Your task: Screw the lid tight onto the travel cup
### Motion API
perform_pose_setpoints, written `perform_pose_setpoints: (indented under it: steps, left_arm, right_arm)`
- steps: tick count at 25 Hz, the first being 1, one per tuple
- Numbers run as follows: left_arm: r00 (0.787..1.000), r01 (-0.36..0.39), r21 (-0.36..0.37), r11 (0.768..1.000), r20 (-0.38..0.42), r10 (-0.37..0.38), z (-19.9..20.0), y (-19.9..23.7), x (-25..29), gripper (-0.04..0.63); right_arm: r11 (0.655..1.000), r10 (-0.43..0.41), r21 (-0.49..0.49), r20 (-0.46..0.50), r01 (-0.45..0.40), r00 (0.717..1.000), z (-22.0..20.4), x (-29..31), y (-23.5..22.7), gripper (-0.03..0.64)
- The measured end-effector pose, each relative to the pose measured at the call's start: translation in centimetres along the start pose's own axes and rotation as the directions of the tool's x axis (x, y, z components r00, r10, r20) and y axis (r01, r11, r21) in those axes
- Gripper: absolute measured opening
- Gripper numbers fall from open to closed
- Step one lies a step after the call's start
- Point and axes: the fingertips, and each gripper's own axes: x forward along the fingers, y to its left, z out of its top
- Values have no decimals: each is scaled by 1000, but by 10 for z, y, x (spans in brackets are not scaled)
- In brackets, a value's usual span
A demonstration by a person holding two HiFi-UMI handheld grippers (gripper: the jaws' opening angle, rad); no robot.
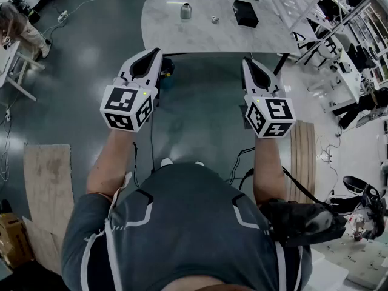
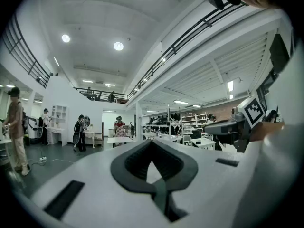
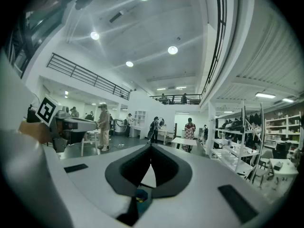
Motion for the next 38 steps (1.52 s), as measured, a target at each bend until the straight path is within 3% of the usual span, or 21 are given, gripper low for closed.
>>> perform_pose_setpoints:
  steps: [6, 27, 33, 38]
  left_arm:
    - [1000, 3, 26, 1000, -10, -3, -4, 4, 2, 9]
    - [999, 38, -21, 999, -7, -38, -27, 79, 1, 9]
    - [999, 42, -18, 999, -19, -43, -34, 87, 28, 9]
    - [1000, -21, 15, 1000, -16, 22, -35, 114, 59, 9]
  right_arm:
    - [1000, 8, 30, 16, -8, 1000, 1, 6, 2, 27]
    - [1000, -19, 14, -19, 19, 1000, -5, 58, 40, 28]
    - [1000, 2, 21, -17, -1, 1000, -12, 88, 22, 28]
    - [998, 49, 32, 7, -50, 999, -13, 137, 3, 28]
